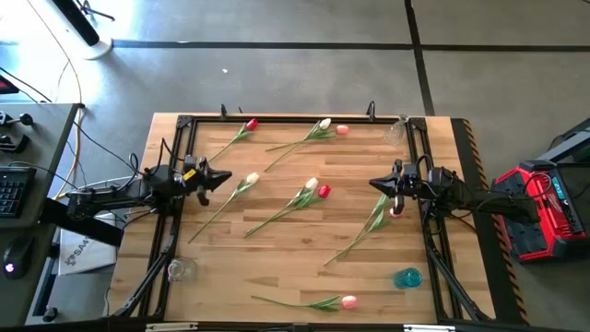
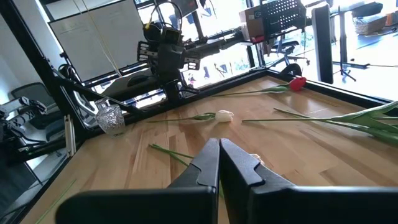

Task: Sort flowers into vase by color
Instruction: Put the top left red tulip into the bottom transparent vase

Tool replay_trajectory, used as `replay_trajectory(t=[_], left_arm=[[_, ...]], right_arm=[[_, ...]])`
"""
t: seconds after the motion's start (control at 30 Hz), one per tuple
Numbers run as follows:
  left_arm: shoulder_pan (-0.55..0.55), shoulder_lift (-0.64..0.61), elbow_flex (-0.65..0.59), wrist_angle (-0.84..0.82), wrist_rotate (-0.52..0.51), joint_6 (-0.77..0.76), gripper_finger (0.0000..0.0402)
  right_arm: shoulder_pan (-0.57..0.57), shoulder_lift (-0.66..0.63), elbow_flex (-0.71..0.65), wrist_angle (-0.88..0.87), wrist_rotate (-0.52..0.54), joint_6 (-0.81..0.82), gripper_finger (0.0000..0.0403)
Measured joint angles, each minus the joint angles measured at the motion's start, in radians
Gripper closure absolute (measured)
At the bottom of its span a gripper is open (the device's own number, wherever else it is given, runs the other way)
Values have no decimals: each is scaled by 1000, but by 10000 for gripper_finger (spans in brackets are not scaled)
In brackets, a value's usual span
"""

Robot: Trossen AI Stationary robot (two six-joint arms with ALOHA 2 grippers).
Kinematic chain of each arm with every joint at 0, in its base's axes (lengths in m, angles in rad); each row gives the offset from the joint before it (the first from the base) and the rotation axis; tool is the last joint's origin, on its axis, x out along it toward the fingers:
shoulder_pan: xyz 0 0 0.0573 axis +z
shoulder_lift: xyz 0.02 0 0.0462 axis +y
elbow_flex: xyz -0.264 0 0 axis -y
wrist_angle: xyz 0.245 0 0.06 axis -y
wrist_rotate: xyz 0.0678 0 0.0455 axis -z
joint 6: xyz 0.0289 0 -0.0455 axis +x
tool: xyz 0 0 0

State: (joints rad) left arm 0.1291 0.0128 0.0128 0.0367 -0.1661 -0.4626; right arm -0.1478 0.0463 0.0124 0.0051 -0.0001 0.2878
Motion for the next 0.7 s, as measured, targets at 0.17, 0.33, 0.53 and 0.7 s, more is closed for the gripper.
replay_trajectory(t=[0.17, 0.33, 0.53, 0.7], left_arm=[[0, 15, 0, 46, -52, -155, 402], [0, 93, 0, 197, -12, -207, 402], [0, 289, 14, 334, -34, -234, 401], [0, 495, 112, 334, -17, -213, 402]], right_arm=[[0, 0, 0, 3, 1, -19, 402], [-1, 0, 0, 76, 26, 272, 402], [-3, 0, 0, 83, 293, 496, 402], [-3, 0, 0, 80, 447, 678, 402]])
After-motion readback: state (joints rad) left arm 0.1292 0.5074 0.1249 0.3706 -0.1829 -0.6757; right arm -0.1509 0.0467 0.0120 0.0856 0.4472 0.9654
